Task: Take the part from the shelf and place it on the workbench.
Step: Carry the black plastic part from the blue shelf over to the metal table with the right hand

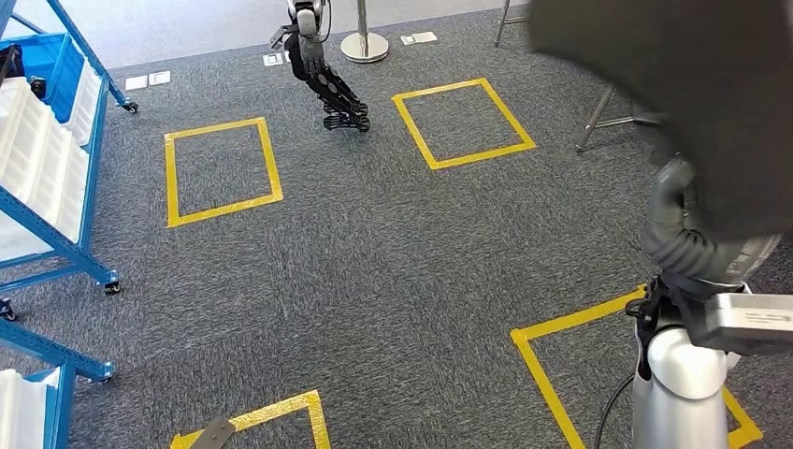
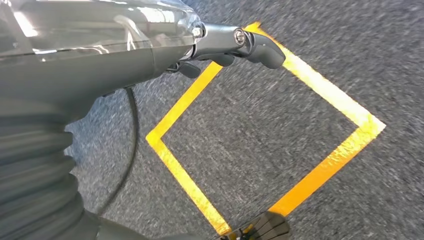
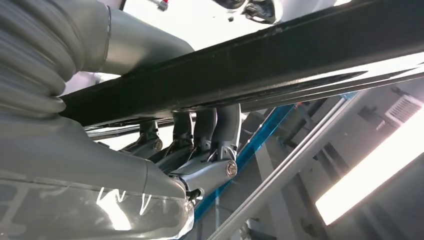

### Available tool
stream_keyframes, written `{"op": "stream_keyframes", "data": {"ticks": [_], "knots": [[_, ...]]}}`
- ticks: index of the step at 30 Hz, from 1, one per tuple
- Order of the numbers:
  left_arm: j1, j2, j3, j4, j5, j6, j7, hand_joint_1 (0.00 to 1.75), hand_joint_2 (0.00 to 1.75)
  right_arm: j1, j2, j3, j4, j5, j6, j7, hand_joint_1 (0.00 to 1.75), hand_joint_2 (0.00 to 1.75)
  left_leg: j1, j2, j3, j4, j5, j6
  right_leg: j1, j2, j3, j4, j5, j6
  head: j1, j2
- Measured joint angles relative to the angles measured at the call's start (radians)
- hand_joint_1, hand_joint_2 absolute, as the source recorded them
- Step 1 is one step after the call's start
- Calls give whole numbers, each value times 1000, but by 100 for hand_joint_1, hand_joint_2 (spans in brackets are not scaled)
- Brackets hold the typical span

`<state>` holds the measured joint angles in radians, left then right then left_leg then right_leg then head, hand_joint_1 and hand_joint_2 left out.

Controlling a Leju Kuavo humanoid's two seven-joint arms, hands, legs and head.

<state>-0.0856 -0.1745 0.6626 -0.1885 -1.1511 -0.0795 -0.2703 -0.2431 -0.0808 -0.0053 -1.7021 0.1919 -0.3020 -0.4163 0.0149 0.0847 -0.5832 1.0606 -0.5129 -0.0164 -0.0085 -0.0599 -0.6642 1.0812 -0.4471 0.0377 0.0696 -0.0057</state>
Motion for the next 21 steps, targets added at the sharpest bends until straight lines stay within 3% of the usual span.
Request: {"op": "stream_keyframes", "data": {"ticks": [2, 4, 6, 8, 10, 11, 12, 13, 14, 16, 17, 19, 21], "knots": [[-1, 3, 1, 0, 0, 0, 0, 0, 175, -1, 4, 2, -1, -67, 26, 17, 175, 175, -6, 18, 9, -4, -6, -9, 9, -10, 13, -25, -4, -7, -4, 0], [-4, 3, 1, 0, 0, 0, 0, 0, 175, -5, 6, -4, 4, -115, 43, 32, 175, 175, -4, 30, 21, -9, -11, -20, 7, 15, 15, -29, -3, -19, -14, 0], [-8, 2, 0, 0, -2, -1, 0, 0, 175, -18, 7, -15, 18, -145, 54, 39, 175, 175, 0, -3, 13, 27, -37, -27, 1, 38, 22, -34, -2, -34, -22, 0], [-7, 2, 0, 0, -4, -1, 3, 0, 175, -31, 12, -25, 43, -166, 63, 43, 175, 175, 1, -58, -38, 141, -92, -27, -2, 59, 27, -35, -4, -46, -33, 0], [-3, 3, 0, 0, -6, -1, 6, 0, 175, -35, 18, -36, 72, -187, 75, 48, 175, 175, -2, -80, -108, 266, -133, -26, -1, 86, 30, -35, -5, -50, -42, 0], [-1, 3, 0, 0, -7, -1, 6, 0, 175, -35, 21, -41, 85, -198, 83, 50, 175, 175, -2, -83, -128, 291, -129, -25, 0, 100, 31, -34, -6, -50, -45, 0], [-1, 3, 0, 0, -7, -1, 6, 0, 175, -36, 24, -46, 94, -211, 91, 53, 175, 175, -2, -85, -128, 273, -106, -24, 0, 114, 32, -34, -6, -50, -46, 0], [-1, 3, 0, 0, -7, -1, 7, 0, 175, -37, 27, -51, 102, -228, 102, 57, 175, 175, -1, -90, -111, 220, -67, -23, -1, 127, 34, -34, -7, -49, -47, 0], [-1, 4, 0, 0, -7, -1, 7, 0, 175, -38, 30, -56, 108, -249, 117, 62, 175, 175, 2, -107, -85, 148, -25, -23, -3, 139, 36, -33, -9, -46, -48, 0], [0, 4, 0, 0, -7, -1, 9, 0, 175, -42, 39, -65, 122, -305, 155, 76, 175, 175, 8, -150, -41, 34, 21, -22, -2, 162, 34, -29, -12, -38, -49, 0], [0, 4, 0, 1, -7, 0, 10, 0, 175, -43, 44, -68, 129, -335, 175, 82, 175, 175, 8, -164, -32, 10, 25, -21, -2, 172, 31, -29, -11, -33, -49, 0], [0, 4, 0, 1, -7, -1, 12, 0, 175, -44, 51, -77, 141, -396, 217, 94, 175, 175, 6, -152, -28, 4, 23, -13, -4, 191, 26, -33, -7, -22, -47, 0], [-3, 3, 1, 1, -7, -1, 12, 0, 175, -45, 57, -87, 149, -465, 266, 103, 175, 175, 6, -130, -25, 0, 25, 0, 0, 157, 14, -19, -18, -14, -41, 0]]}}
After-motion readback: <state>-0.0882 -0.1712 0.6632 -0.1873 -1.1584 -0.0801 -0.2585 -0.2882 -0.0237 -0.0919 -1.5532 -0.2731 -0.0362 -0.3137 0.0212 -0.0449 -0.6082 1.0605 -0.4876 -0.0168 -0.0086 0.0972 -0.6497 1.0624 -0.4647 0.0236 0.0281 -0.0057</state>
